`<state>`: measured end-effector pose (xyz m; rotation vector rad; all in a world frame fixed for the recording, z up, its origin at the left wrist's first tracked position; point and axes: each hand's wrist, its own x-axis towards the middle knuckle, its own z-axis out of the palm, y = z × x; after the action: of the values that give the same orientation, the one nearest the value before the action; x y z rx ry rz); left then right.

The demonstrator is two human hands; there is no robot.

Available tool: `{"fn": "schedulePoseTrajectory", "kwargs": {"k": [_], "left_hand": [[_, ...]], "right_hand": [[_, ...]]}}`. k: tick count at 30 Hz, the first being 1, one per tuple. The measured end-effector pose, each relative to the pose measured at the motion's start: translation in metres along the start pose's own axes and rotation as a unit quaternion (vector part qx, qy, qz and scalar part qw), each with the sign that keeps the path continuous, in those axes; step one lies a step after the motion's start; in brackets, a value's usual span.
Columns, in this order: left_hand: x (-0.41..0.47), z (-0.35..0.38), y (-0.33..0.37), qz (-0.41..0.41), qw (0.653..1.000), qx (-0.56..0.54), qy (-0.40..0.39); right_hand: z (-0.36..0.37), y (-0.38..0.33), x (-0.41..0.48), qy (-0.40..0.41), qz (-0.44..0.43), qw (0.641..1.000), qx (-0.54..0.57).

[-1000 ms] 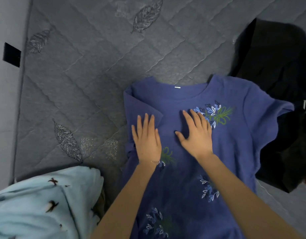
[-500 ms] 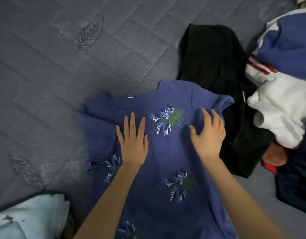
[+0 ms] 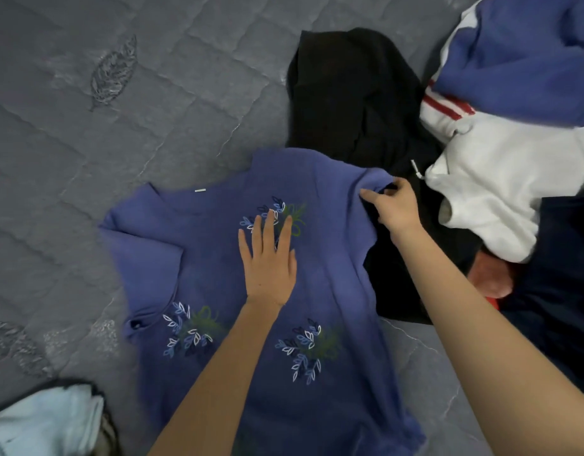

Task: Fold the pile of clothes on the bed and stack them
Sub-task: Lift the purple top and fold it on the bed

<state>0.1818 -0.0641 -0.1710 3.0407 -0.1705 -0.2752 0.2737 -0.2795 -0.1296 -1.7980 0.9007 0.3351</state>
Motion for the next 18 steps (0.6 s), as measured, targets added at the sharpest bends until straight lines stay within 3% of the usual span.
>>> {"fn": "schedulePoseTrajectory", "kwargs": {"k": [5,9,13,18], "left_hand": [[0.001,-0.003,-0.005,-0.008,1.0,0.003,0.017],[0.002,-0.007,-0.007,-0.013,1.0,0.006,0.024],[0.005,-0.012,-0.002,-0.013,0.999,-0.034,0.04],[0.013,-0.027,0.016,-0.029,0.962,-0.271,0.007]], "right_hand": [[-0.022,-0.005,-0.002,0.106,-0.135,0.985,0.007],[-0.031,-0.006,-0.012,0.141,-0.185,0.972,0.044],[-0.029,-0.015,-0.02,0.046,-0.213,0.973,0.072],[0.003,-0.032,-0.037,-0.057,-0.247,0.967,-0.037]]}}
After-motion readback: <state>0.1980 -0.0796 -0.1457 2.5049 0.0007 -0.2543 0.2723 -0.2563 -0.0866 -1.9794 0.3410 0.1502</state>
